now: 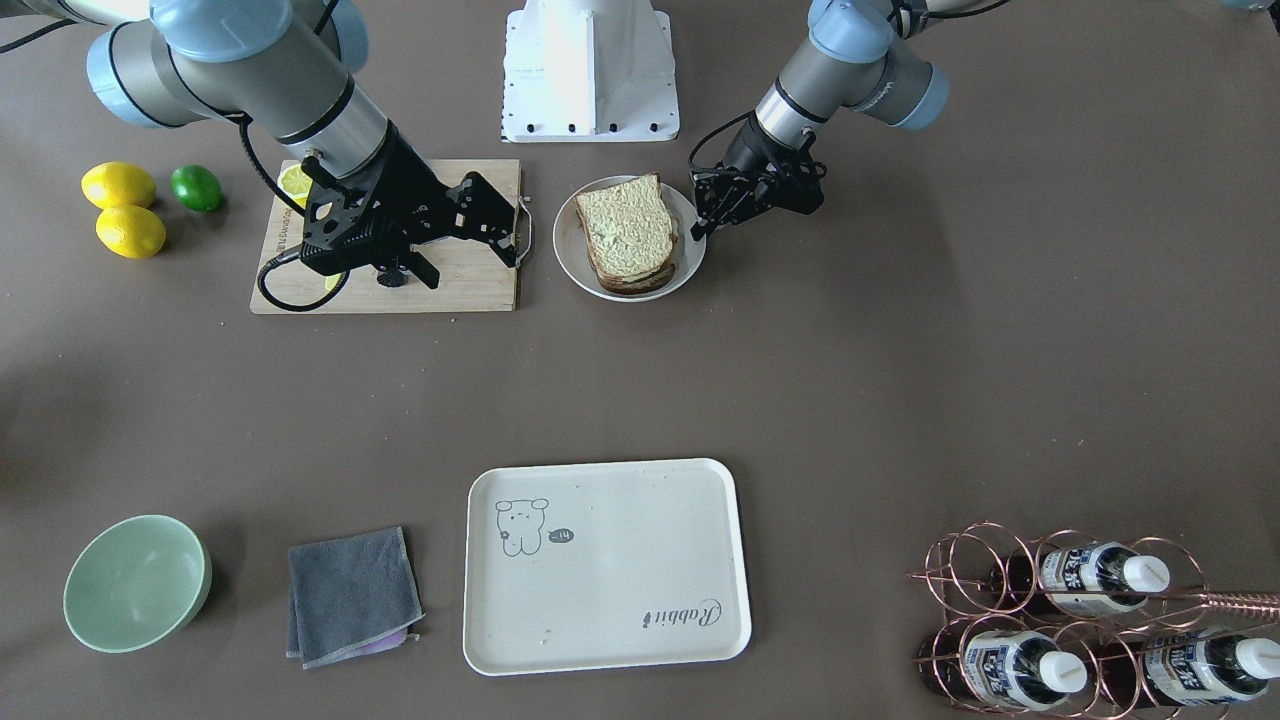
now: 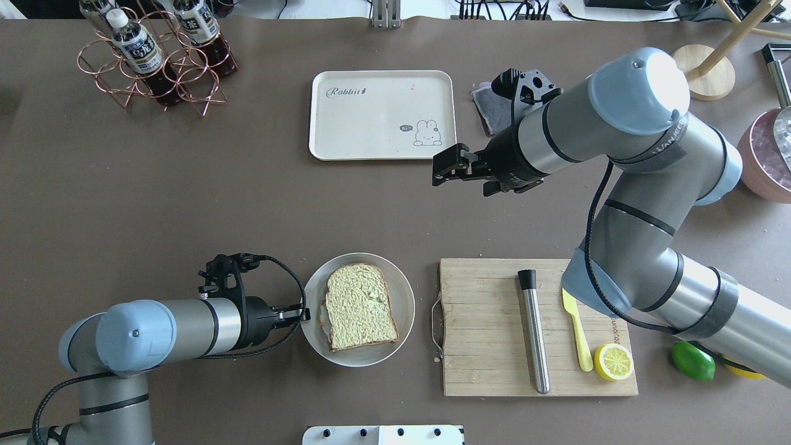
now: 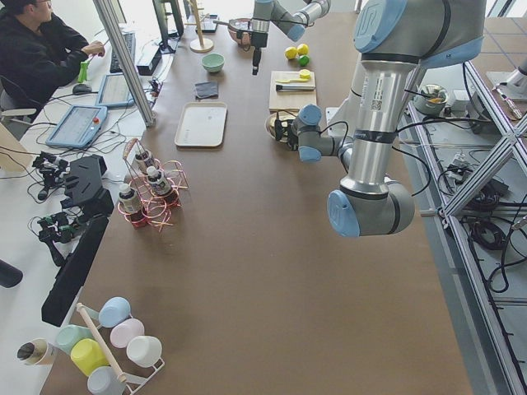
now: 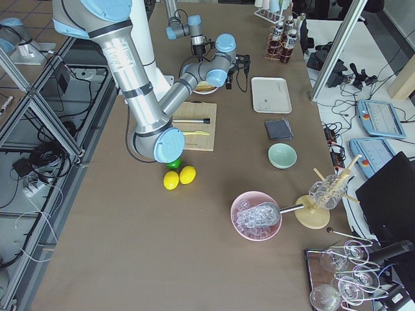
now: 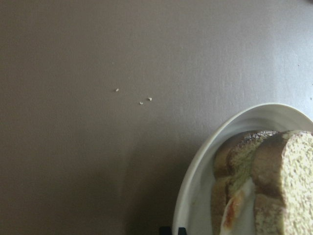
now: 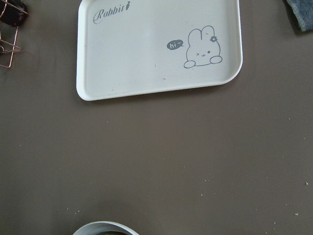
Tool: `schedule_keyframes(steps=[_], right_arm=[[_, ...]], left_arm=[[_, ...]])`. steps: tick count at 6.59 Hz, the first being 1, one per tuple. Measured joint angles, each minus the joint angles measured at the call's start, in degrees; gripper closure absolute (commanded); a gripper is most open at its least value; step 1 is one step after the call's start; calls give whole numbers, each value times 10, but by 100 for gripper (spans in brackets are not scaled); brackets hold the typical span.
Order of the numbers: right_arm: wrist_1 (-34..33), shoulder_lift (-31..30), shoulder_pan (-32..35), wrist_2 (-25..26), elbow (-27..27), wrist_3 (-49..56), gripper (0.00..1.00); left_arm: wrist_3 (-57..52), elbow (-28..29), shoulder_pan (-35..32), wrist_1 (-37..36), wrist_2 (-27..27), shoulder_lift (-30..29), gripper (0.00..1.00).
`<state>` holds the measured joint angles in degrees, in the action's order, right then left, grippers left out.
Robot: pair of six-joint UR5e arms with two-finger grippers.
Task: Make sandwich and place on tray
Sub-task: 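Lift the plate with the left gripper and carry it over the white tray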
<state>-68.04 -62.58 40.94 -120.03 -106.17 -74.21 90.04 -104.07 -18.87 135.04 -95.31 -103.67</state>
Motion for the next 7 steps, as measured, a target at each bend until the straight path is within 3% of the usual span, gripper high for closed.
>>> schedule_keyframes(steps=[3, 5, 7], right_arm=[[2, 0, 1, 0, -1, 1, 0], [2, 0, 1, 0, -2, 0, 0], [1, 0, 5, 0, -2, 0, 0]], left_arm=[[111, -3, -87, -92, -65, -68, 100], [224, 65, -128, -122, -69, -145, 100], [301, 167, -157, -121, -32, -226, 100]])
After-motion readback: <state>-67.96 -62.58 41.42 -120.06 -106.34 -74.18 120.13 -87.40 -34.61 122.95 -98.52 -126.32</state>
